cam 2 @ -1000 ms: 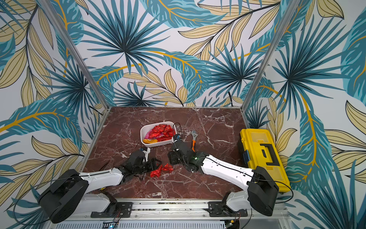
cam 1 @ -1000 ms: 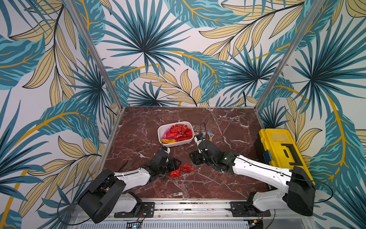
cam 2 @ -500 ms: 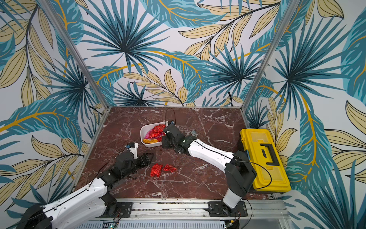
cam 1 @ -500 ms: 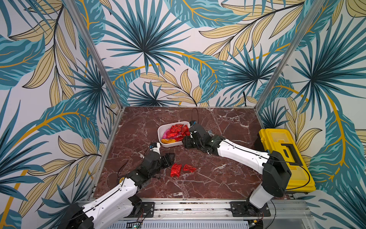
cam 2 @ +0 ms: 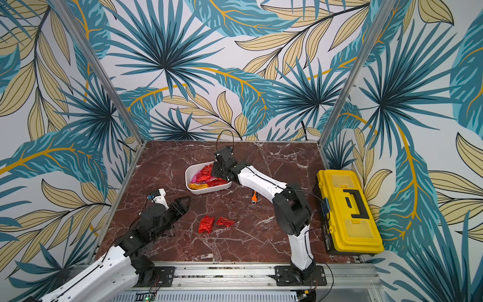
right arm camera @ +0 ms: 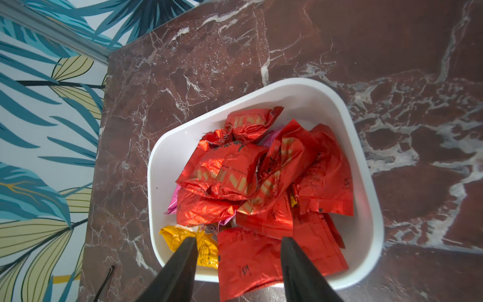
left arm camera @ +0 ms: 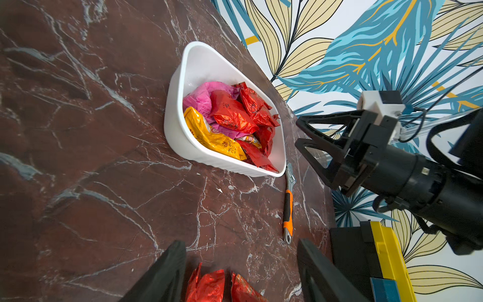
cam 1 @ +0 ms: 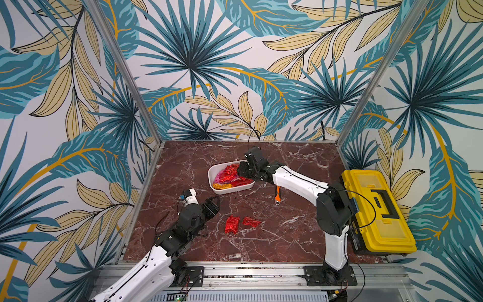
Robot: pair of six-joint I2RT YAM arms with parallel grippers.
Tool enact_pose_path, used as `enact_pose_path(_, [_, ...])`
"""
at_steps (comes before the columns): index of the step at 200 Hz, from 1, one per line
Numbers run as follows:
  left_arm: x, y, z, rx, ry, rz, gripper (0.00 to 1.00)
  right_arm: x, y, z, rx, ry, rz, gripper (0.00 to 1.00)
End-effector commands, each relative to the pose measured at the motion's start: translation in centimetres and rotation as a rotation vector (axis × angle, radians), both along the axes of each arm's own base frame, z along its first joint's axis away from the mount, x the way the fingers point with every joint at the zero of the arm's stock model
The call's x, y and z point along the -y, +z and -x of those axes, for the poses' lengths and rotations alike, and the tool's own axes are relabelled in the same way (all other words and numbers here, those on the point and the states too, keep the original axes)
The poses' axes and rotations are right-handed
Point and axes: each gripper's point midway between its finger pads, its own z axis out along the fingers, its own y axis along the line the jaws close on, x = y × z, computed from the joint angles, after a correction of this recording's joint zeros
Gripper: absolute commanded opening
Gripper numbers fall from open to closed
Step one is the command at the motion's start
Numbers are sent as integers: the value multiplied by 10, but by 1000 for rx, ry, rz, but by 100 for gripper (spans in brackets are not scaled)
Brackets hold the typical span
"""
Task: Take the tea bags out of the storage box
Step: Pick up the tea bag from the storage box.
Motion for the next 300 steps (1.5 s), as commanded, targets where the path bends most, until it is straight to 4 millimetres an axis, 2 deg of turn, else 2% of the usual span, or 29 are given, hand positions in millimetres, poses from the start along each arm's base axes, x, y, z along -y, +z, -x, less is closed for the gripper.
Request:
enact_pose_path(1, [-7, -16, 3, -34, 23, -5, 72, -5, -10, -5, -66, -53, -63, 54])
enact_pose_path(43, [-6, -18, 2, -38, 20, 13, 72, -18, -21, -21, -86, -54, -114, 46])
enact_pose_path(75, [-5, -17, 2, -32, 7, 17, 73, -20, -27, -32, -90, -71, -143, 41])
enact_pose_path(130, [-5, -15, 1, -26, 4, 22, 72, -22, -26, -37, -85, -67, -168, 20])
enact_pose_path(148, [-5, -13, 1, -24, 4, 26, 72, -24, -21, -36, -76, -56, -183, 9])
enact_pose_path(171, [-5, -10, 1, -18, 6, 32, 72, -24, -5, -34, -44, -42, -209, 0])
enact_pose_path(185, [-5, -8, 1, -15, 8, 42, 72, -22, 5, -29, -31, -28, -211, 0])
enact_pose_path(191, [-6, -7, 1, -14, 12, 45, 72, -24, 18, -31, 6, -16, -238, 0])
enact_pose_path(200, [-6, -6, 1, -10, 16, 53, 72, -24, 26, -29, 22, -2, -246, 0])
enact_pose_path(232, [-9, 2, 0, 6, 30, 73, 73, -19, 53, -9, 74, 81, -246, 0])
enact_pose_path(259, [-19, 10, 0, 3, 54, 42, 73, -17, 62, 22, 118, 226, -204, 0])
enact_pose_path(284, [-31, 12, 2, -26, 90, 17, 72, -24, 54, 64, 121, 423, -136, 0])
enact_pose_path(290, [-34, 13, 1, -25, 102, 18, 72, -23, 45, 78, 89, 472, -107, 0])
enact_pose_path(300, [-42, 4, 6, -71, 131, 3, 72, -25, 37, 95, 79, 543, -77, 0])
